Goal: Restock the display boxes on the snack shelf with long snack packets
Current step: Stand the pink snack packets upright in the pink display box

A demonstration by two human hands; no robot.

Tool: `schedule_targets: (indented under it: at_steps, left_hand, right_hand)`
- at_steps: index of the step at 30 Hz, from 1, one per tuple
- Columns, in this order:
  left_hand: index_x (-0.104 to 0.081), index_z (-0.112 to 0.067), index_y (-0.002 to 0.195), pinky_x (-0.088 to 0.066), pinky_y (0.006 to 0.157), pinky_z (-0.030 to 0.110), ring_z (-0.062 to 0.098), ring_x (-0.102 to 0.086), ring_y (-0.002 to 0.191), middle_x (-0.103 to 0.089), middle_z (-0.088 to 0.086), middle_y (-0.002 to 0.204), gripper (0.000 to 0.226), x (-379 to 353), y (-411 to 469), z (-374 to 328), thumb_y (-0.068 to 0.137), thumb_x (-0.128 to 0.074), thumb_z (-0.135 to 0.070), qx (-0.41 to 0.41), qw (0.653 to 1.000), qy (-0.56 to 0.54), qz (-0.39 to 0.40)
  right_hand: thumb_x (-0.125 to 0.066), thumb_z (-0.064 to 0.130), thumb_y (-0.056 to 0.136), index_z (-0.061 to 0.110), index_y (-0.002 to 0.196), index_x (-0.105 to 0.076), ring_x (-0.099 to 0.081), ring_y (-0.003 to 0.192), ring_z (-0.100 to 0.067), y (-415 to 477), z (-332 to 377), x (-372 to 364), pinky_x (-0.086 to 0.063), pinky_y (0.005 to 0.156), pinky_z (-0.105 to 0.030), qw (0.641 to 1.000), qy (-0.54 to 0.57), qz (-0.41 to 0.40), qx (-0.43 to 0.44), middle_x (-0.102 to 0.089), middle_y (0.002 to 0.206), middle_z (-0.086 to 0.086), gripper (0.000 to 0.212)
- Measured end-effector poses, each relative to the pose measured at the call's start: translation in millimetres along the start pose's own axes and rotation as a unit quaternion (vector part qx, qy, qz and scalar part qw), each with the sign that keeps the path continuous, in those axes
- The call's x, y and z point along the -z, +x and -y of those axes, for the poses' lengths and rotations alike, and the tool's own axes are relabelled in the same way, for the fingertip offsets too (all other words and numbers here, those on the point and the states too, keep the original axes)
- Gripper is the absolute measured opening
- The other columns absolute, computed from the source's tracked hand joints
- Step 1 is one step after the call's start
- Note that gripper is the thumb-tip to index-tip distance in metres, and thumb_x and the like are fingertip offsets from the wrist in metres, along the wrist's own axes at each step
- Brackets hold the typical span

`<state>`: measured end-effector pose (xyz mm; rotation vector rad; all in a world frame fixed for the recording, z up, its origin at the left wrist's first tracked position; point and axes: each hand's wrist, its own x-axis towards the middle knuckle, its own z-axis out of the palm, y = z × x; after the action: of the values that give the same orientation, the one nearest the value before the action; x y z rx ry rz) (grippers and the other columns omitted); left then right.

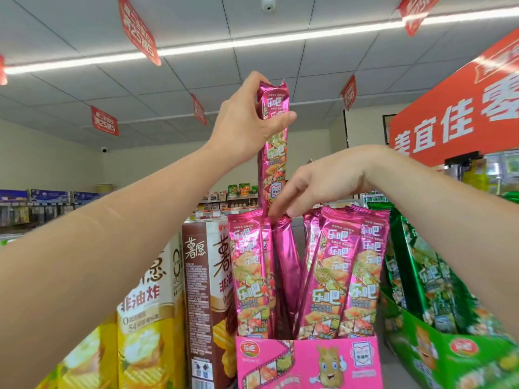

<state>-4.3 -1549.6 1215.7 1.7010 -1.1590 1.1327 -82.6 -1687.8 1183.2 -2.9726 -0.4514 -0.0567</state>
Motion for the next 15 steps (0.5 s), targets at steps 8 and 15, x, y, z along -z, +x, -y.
schedule_targets:
  at_steps: [8, 15]
  left_hand:
    - [-0.041, -0.02, 0.1, -0.057, 0.078, 0.042, 0.014, -0.069, 0.081, -0.069, -0.006, 0.087, 0.044, 9.8, 1.7, -4.0, 0.083, -0.074, -0.045, -0.027, 0.999, 0.025, -0.011]
    - [-0.049, -0.014, 0.102, -0.055, 0.078, 0.042, 0.018, -0.067, 0.083, -0.068, -0.007, 0.091, 0.048, -8.9, 6.9, -8.1, 0.081, -0.073, -0.049, -0.041, 0.995, 0.092, 0.001]
  right_hand:
    - [-0.055, 0.026, 0.099, 0.04, 0.133, -0.052, -0.06, 0.113, -0.011, 4.1, 11.8, -1.1, -0.042, 0.106, -0.034, 0.998, -0.04, -0.043, 0.013, -0.064, 0.11, 0.02, 0.037]
    - [-0.059, 0.013, 0.095, 0.019, 0.103, -0.069, -0.066, 0.105, -0.011, -5.8, 1.7, 0.5, -0.048, 0.099, -0.03, 0.996, -0.025, -0.078, -0.022, -0.073, 0.103, 0.007, 0.014]
